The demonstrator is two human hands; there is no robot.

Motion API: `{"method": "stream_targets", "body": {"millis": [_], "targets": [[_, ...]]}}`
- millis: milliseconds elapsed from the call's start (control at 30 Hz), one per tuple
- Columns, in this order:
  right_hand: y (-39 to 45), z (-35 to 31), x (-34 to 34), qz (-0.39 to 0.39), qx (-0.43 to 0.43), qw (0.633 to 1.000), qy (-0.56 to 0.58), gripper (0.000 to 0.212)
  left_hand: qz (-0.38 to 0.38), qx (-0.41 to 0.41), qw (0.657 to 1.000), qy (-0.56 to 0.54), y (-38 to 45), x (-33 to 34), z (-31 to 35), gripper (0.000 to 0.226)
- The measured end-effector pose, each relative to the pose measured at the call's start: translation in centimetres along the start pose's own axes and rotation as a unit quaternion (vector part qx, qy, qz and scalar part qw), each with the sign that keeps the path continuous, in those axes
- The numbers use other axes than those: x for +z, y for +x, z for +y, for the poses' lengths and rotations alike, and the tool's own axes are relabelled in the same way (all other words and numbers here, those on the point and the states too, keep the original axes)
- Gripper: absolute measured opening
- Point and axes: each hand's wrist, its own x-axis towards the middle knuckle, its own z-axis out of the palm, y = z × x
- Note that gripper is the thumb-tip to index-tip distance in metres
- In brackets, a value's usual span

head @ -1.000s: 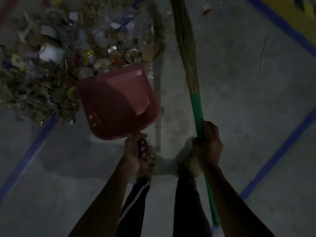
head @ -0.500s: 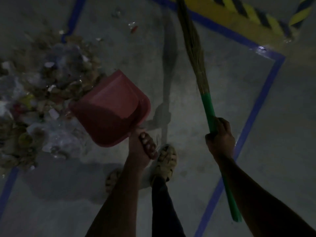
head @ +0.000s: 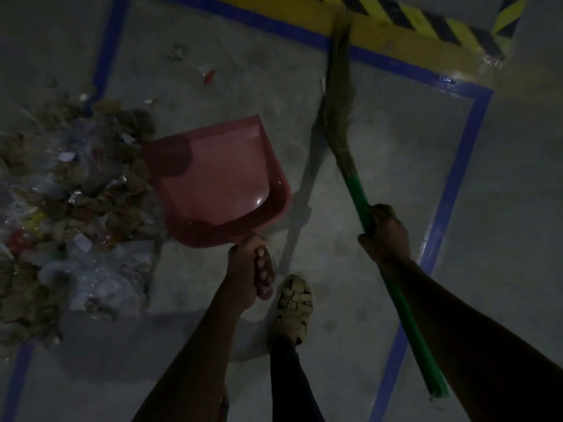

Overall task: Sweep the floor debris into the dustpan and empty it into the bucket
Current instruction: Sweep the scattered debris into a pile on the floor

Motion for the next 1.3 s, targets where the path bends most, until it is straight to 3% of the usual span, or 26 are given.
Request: {"method": "stream_targets", "body": {"millis": [167,333,567,733,1000,1167,1300], "targets": [[-1.4,-2.4,2.0,-0.069,-0.123,0.99,0.002,0.068,0.035,-0.013,0.999,-0.014,-0.7,-2.3,-1.1,0.039],[-2.8,-4.1,2.7,-0.031,-0.189,0.981,0.008,0.066,0.048,-0.011,0.998,-0.04,-1.6,-4.4,-0.3,0.04],[-1.1,-8.0,3.5,0.044,-0.088,0.995,0.0,0.067,0.045,0.014,0.995,-0.086,-0.4,-9.4,2.6,0.038],[2.9,-13.3,4.5,0.006,-0.015,0.997,-0.073,0.064,0.045,0.004,0.993,-0.107,0.5,-14.5,5.0,0.043],[9.5,-28.3,9.6,-0.021,-0.005,0.995,-0.096,0.064,0.026,0.002,0.991,-0.13,0.5,-22.7,9.9,0.039],[9.3,-36.5,11.7,-0.062,-0.097,0.976,-0.187,0.064,0.03,0.005,0.987,-0.159,0.8,-26.7,11.7,0.039],[7.3,-39.5,14.0,-0.128,-0.236,0.922,-0.277,0.069,0.028,0.028,0.982,-0.187,0.5,-29.0,12.2,0.04]]}}
